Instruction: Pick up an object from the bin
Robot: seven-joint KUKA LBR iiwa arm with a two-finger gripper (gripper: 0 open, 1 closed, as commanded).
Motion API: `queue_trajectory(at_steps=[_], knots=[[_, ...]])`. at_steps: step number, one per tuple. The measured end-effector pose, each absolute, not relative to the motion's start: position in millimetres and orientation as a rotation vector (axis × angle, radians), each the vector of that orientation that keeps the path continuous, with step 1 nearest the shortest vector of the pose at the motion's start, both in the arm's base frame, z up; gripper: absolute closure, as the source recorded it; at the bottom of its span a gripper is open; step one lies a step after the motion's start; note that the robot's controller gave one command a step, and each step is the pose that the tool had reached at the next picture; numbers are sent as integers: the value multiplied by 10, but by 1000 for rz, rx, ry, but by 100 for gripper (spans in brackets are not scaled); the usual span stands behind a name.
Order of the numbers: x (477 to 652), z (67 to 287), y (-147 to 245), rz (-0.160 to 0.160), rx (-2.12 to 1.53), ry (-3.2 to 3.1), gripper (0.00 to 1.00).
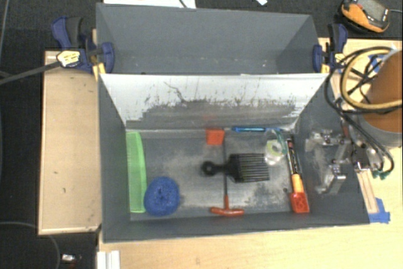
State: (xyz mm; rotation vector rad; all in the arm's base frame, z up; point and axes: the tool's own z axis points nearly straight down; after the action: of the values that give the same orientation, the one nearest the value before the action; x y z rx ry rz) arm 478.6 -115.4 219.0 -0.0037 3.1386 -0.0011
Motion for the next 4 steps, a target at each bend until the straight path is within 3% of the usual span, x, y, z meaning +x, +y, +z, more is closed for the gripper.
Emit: queue_trajectory(at_steps=[1,2,3,4], knots=[[4930,1307,-546,-1,43,3132,0],[4960,1402,12,-2,246,3110,0],[5160,1148,530,1,446,3099,0],[5458,684,478,-7,280,3113,0]])
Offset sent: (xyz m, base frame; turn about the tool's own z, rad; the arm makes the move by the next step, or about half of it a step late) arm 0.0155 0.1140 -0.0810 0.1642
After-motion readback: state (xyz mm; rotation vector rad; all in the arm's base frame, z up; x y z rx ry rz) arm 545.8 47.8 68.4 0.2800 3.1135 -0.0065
